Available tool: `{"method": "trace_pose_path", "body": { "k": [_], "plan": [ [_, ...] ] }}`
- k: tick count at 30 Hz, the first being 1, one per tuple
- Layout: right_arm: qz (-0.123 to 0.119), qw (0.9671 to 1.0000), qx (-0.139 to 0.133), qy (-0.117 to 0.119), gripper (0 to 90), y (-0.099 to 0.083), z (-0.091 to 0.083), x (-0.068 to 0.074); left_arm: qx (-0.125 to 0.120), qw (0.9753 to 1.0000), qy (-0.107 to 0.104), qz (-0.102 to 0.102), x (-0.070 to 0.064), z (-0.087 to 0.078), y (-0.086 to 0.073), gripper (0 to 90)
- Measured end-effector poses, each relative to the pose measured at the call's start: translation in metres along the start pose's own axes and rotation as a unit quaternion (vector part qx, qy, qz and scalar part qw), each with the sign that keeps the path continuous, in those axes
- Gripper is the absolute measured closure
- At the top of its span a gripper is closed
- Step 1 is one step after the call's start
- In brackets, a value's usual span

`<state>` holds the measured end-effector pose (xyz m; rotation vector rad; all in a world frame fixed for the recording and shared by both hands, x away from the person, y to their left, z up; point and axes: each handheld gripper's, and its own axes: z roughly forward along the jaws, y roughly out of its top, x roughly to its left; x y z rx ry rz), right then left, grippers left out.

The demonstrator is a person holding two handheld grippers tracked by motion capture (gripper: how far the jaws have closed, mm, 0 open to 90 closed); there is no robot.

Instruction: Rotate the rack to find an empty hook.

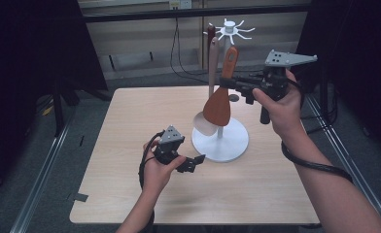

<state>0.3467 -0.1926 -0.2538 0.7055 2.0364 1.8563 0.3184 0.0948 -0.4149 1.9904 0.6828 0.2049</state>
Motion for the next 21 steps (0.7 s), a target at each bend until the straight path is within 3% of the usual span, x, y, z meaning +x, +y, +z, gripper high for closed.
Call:
{"method": "trace_pose_path", "body": {
  "k": [10,21],
  "plan": [
    [0.017,0.9998,-0.01,0.003,84.2,0.008,0.003,-0.009,0.003,1.0,0.001,0.0,0.0,0.001,-0.001,0.7],
    [0.053,0.9984,-0.02,0.001,83.8,0.005,0.007,-0.02,0.003,1.0,0.003,0.003,0.0,0.0,0.0,0.7]
  ]
}}
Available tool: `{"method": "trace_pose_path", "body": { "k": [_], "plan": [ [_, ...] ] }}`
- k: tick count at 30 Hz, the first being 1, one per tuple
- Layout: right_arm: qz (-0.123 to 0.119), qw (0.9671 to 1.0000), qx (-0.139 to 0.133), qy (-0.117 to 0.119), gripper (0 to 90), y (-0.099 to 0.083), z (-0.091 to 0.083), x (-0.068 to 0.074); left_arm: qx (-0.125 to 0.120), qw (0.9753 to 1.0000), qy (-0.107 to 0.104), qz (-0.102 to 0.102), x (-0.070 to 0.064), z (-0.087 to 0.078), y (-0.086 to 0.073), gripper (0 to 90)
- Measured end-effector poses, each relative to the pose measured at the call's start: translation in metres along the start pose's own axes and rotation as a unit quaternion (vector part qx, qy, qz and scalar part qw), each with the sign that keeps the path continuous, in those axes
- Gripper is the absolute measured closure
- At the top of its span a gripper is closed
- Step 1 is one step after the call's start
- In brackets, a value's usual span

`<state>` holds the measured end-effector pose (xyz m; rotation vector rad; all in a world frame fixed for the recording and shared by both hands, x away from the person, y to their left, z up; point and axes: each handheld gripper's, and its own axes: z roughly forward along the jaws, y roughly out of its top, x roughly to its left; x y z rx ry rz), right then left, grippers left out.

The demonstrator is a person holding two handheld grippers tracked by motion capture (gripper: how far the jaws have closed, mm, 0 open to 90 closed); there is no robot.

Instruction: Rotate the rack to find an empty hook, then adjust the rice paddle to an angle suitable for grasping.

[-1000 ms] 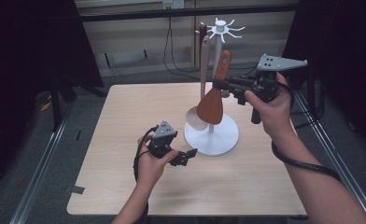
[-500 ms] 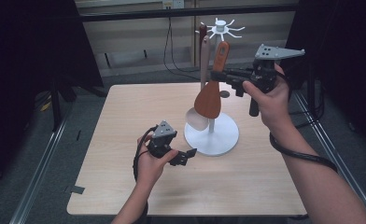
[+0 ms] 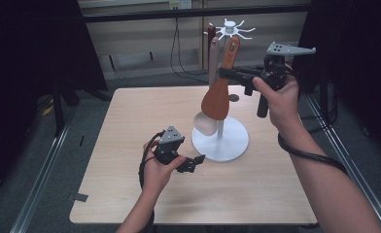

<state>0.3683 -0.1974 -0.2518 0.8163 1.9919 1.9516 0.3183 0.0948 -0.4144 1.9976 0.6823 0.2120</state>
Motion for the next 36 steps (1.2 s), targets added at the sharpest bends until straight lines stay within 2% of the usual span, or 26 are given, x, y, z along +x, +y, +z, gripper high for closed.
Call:
{"method": "trace_pose_path", "body": {
  "k": [2,6,8,9,12,17,22,28,36],
  "plan": [
    [-0.001,1.0,-0.006,-0.006,82.8,-0.002,0.0,0.001,-0.003,1.0,0.0,0.001,0.0,-0.001,0.0,0.7],
    [-0.002,0.9995,-0.02,-0.023,75.4,-0.005,-0.003,0.0,-0.007,1.0,0.002,-0.002,-0.001,-0.002,0.001,0.9],
    [-0.001,0.9993,-0.021,-0.03,73.5,-0.007,-0.005,-0.001,-0.002,1.0,0.007,0.002,-0.001,-0.003,0.002,0.9],
    [-0.001,0.9993,-0.023,-0.031,72.5,-0.008,-0.005,-0.001,-0.005,1.0,0.002,0.002,-0.001,-0.002,0.002,0.9],
    [0.0,0.9992,-0.021,-0.035,71.4,-0.01,-0.007,-0.001,-0.002,1.0,0.004,0.004,-0.003,-0.002,0.003,0.9],
    [-0.01,0.9986,-0.015,-0.049,66.3,-0.013,-0.008,-0.001,0.0,1.0,0.004,0.005,-0.002,-0.001,0.002,0.9],
    [-0.014,0.9982,-0.016,-0.056,60.3,-0.016,-0.01,-0.001,0.001,0.9999,0.009,0.005,-0.001,-0.004,0.002,1.0],
    [-0.026,0.997,-0.017,-0.071,48.5,-0.018,-0.011,0.001,-0.002,1.0,0.007,0.003,0.0,-0.004,0.001,1.0],
    [-0.036,0.9957,-0.018,-0.083,40.7,-0.02,-0.015,0.003,-0.002,0.9999,0.01,0.004,0.0,-0.005,0.002,1.0]
  ]
}}
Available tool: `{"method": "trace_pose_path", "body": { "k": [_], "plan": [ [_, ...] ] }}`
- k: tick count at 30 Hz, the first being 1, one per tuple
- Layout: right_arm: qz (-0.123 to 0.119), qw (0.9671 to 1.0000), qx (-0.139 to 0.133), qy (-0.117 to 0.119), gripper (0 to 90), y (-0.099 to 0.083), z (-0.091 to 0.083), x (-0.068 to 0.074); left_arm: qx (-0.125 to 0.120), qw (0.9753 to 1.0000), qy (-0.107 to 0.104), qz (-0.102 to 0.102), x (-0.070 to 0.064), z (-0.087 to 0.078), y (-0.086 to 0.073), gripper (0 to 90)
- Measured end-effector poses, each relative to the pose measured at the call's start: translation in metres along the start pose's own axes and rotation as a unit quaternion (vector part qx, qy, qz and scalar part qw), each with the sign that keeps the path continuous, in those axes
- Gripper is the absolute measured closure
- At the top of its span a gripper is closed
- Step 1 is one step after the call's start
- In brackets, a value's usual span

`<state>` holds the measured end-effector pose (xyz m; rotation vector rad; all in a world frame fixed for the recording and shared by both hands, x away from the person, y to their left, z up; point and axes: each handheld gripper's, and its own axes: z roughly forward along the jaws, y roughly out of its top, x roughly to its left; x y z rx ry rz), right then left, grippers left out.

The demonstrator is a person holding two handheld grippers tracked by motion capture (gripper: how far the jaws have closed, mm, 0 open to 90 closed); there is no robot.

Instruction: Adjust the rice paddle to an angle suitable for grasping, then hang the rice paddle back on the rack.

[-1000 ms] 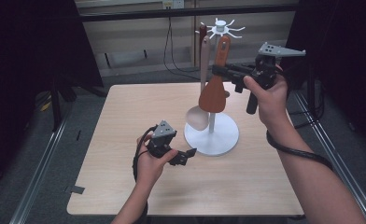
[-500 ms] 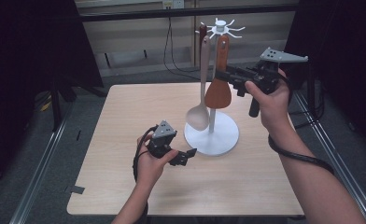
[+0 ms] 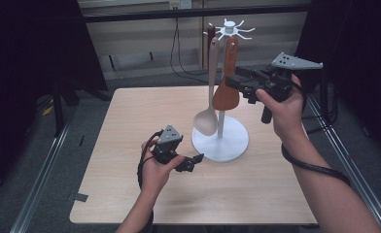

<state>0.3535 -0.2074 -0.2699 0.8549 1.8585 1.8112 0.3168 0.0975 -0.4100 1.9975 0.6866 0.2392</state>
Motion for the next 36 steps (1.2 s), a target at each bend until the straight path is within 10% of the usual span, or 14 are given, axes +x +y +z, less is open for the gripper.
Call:
{"method": "trace_pose_path", "body": {
  "k": [36],
  "plan": [
    [-0.04,0.9979,0.049,-0.015,13.1,-0.05,-0.026,0.014,-0.004,1.0,-0.001,-0.001,0.002,0.002,0.002,1.1]
  ]
}}
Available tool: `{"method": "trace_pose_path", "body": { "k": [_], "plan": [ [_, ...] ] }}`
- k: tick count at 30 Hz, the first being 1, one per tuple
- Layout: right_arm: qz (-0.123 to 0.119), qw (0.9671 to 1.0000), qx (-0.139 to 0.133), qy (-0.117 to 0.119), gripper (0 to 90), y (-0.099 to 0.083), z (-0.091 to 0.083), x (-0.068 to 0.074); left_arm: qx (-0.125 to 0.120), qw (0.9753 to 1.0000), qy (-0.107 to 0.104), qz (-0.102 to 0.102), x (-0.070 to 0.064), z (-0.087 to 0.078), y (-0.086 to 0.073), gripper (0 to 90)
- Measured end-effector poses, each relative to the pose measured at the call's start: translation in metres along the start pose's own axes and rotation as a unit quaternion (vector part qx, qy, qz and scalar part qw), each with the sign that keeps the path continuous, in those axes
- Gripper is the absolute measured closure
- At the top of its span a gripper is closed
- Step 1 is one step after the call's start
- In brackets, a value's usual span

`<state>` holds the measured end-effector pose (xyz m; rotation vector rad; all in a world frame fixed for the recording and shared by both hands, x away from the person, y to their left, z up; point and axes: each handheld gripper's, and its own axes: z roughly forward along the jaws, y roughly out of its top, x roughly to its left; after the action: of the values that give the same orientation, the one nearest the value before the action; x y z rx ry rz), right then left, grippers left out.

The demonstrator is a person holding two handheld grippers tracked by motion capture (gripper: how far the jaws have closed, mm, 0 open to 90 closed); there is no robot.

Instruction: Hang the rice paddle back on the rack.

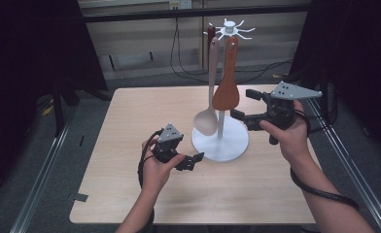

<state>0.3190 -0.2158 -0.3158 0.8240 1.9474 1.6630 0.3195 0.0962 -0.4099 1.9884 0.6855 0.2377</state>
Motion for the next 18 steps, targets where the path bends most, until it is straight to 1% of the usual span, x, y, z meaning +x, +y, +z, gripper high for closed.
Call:
{"method": "trace_pose_path", "body": {
  "k": [4,7,11,12,15,17,18],
  "plan": [
    [-0.004,1.0,0.004,-0.003,13.0,-0.004,-0.002,0.002,0.002,1.0,0.003,-0.001,0.0,-0.001,0.0,1.1],
    [-0.005,1.0,0.005,-0.001,12.9,-0.007,-0.004,0.002,-0.003,1.0,-0.001,0.001,0.0,0.0,0.0,1.1],
    [-0.003,1.0,0.008,-0.004,12.9,-0.013,-0.008,0.003,-0.001,1.0,-0.001,-0.002,0.0,0.0,-0.001,1.1],
    [-0.001,1.0,0.007,-0.001,12.9,-0.014,-0.008,0.004,0.0,1.0,0.001,-0.001,0.0,0.0,-0.001,1.1],
    [-0.005,0.9999,0.009,-0.002,12.9,-0.019,-0.011,0.005,-0.001,1.0,0.0,-0.003,0.0,-0.001,-0.001,1.1],
    [-0.005,0.9999,0.01,0.002,12.8,-0.022,-0.012,0.006,-0.004,1.0,0.0,-0.003,0.001,-0.001,-0.001,1.1],
    [-0.006,0.9999,0.012,0.001,12.9,-0.023,-0.013,0.006,-0.004,1.0,0.002,-0.002,0.0,-0.002,0.0,1.1]
  ]
}}
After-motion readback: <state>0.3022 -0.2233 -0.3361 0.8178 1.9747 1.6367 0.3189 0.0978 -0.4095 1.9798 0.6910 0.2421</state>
